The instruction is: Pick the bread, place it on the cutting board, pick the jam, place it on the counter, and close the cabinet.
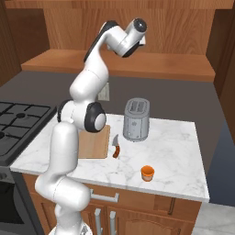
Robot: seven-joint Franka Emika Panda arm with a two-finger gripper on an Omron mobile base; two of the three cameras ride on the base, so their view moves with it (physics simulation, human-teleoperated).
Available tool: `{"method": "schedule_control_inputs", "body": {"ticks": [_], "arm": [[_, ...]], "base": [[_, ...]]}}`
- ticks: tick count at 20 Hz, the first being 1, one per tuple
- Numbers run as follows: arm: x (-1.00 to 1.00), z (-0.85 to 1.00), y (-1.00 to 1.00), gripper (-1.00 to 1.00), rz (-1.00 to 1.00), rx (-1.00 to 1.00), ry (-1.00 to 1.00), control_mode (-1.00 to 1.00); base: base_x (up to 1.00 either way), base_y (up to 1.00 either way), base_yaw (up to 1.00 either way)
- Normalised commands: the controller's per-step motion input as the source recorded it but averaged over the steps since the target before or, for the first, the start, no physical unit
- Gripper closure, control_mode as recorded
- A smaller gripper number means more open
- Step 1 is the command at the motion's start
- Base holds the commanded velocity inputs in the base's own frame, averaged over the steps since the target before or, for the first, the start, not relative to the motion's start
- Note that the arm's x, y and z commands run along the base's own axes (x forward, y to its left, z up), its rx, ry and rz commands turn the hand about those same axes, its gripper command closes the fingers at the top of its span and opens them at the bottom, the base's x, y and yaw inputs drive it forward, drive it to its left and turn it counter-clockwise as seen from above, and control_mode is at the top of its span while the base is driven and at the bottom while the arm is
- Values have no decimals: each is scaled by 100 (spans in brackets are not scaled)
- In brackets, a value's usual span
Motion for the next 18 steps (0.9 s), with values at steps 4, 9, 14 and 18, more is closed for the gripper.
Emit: {"method": "schedule_control_inputs", "body": {"ticks": [4,9,14,18], "arm": [[0,-6,16,-100,5,0,0,-100],[0,-16,4,-100,7,0,0,-100],[0,-18,2,-100,8,0,0,-100],[1,-16,10,100,6,0,0,-100]], "base": [[0,0,0],[0,0,0],[0,0,0],[0,0,0]]}}
